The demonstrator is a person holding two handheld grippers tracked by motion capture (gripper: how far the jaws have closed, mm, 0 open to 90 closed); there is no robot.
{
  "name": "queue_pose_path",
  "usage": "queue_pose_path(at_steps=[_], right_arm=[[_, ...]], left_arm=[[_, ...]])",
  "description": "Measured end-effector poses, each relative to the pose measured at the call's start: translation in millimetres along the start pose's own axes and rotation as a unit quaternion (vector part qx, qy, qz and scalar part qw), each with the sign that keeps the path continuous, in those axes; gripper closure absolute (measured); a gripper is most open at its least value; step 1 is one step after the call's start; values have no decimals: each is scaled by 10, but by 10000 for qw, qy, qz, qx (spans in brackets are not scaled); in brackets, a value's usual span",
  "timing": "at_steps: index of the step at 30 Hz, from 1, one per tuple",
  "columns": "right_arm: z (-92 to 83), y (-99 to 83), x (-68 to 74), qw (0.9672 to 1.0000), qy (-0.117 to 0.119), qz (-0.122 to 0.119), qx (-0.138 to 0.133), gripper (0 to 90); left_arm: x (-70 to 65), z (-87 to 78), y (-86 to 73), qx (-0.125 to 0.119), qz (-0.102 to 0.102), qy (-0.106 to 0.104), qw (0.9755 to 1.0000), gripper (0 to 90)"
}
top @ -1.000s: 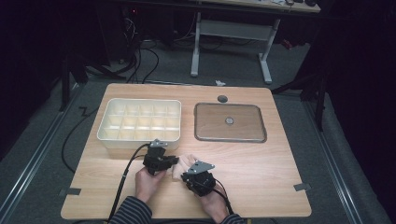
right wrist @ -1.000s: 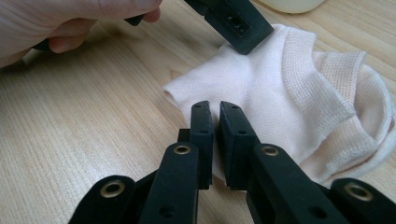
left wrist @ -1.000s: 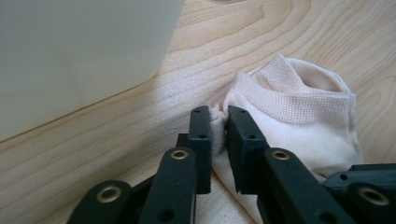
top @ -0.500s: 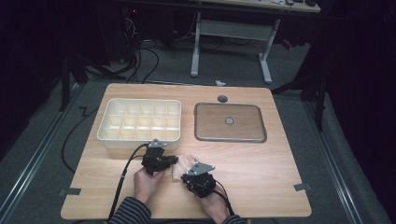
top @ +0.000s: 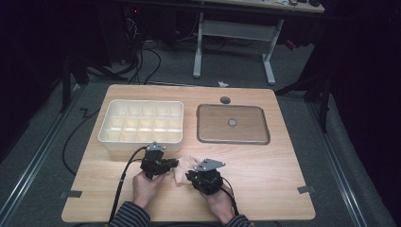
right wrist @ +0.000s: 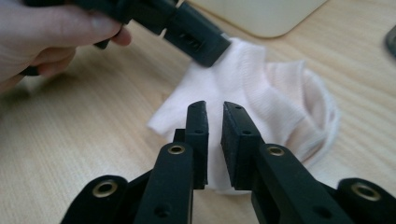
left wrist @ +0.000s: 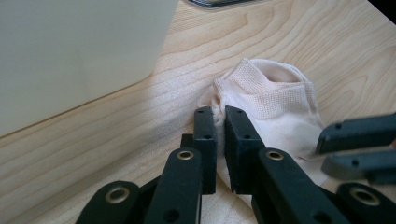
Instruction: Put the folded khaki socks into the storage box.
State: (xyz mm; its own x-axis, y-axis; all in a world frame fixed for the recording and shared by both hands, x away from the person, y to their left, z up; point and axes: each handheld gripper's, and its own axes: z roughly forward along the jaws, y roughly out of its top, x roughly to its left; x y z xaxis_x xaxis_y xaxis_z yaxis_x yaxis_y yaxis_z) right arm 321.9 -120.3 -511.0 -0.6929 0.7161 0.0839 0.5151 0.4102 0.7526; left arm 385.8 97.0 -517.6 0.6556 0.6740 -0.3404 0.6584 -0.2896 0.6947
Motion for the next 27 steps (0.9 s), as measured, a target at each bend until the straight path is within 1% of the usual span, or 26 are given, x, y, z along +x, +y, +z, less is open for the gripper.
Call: queue_pose_path(at_steps=[3, 9, 11, 14, 17, 22, 27], right_arm=[[-16, 39, -32, 10000, -66, 41, -12, 835], [2, 77, -59, 9999, -76, 120, -79, 853], [24, 112, -67, 9997, -65, 176, -146, 858], [40, 132, -90, 9996, -80, 228, -148, 859], [44, 159, -123, 9993, -106, 308, -176, 859], [64, 206, -136, 9993, -178, 265, -174, 859], [120, 208, -132, 9994, -142, 289, -112, 859]], left_arm=[[-20, -23, 6, -6, 29, -22, 10000, 840], [-43, -45, 8, 7, 44, -35, 10000, 839], [-56, -55, 4, 6, 51, -44, 10000, 839], [-74, -69, 1, 30, 92, -54, 9999, 839], [-74, -75, 0, 44, 78, -73, 9999, 839], [-89, -96, 1, 28, 100, -104, 9999, 839], [-91, -115, 1, 27, 102, -126, 9999, 839]])
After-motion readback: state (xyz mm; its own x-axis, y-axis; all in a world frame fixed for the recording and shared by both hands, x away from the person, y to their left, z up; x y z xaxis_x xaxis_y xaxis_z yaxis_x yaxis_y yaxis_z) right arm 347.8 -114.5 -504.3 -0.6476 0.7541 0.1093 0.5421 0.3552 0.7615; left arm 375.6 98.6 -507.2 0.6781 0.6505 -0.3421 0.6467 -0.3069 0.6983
